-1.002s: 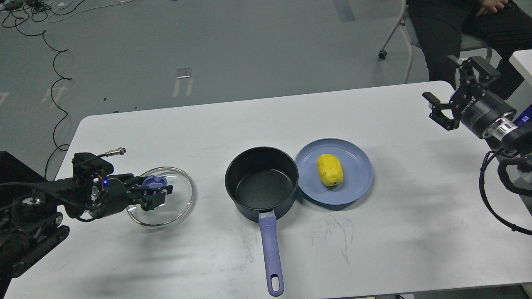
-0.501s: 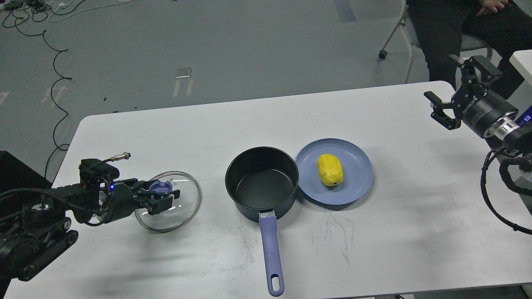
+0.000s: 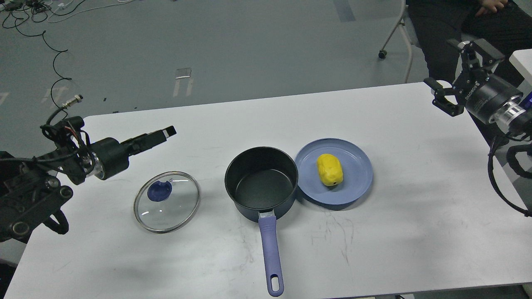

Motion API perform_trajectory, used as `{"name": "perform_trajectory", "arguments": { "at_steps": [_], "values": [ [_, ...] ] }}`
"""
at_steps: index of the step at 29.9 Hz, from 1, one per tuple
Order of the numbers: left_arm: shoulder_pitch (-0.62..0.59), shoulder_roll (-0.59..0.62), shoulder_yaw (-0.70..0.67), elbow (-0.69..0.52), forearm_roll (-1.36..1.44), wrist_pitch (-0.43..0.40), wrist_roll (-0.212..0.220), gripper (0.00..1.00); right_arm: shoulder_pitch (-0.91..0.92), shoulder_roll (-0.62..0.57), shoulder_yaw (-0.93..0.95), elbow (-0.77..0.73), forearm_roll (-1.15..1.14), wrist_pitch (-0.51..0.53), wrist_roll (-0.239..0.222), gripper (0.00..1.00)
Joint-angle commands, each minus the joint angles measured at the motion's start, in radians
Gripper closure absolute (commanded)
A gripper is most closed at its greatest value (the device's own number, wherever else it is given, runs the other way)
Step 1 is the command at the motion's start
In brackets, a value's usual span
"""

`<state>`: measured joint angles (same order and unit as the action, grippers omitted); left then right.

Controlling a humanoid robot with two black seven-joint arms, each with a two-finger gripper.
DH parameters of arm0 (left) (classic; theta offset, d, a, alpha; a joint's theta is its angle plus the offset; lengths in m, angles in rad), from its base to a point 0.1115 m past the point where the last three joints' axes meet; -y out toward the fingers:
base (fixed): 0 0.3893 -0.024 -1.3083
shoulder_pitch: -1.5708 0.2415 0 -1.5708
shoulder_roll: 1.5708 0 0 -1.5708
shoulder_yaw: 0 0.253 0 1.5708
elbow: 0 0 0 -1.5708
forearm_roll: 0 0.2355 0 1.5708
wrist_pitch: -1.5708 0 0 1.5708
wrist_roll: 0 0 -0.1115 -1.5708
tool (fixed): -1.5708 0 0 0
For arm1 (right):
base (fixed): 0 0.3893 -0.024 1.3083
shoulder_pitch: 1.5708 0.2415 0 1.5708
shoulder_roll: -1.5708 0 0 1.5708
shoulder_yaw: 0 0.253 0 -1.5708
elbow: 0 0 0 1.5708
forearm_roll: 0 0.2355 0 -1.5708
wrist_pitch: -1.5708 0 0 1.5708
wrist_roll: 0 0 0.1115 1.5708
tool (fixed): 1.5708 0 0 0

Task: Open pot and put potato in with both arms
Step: 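Lower the glass lid onto the table and release it, then raise the left gripper away and bring the right gripper forward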

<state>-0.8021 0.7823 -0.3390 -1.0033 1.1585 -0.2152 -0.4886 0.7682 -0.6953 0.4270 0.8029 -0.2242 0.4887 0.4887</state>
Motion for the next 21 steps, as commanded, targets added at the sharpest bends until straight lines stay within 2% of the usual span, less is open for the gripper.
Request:
{"name": "perform_trajectory", "arguments": {
  "at_steps": [1, 11, 21],
  "values": [
    [-0.058, -0.006, 0.000, -0.003, -0.181, -0.042, 0.002, 0.03, 0.114, -0.024, -0.072, 0.030, -0.170, 0.000, 0.000, 0.00],
    [-0.111, -0.052, -0.003, -0.018, -0.227, -0.062, 0.004, 0.03, 0.453, -0.052, -0.457, 0.122, -0.354, 0.000, 0.000, 0.00],
    [-0.155, -0.080, -0.003, -0.069, -0.217, -0.061, 0.005, 0.03, 0.477, -0.017, -0.593, 0.171, -0.543, 0.000, 0.000, 0.00]
  ]
}}
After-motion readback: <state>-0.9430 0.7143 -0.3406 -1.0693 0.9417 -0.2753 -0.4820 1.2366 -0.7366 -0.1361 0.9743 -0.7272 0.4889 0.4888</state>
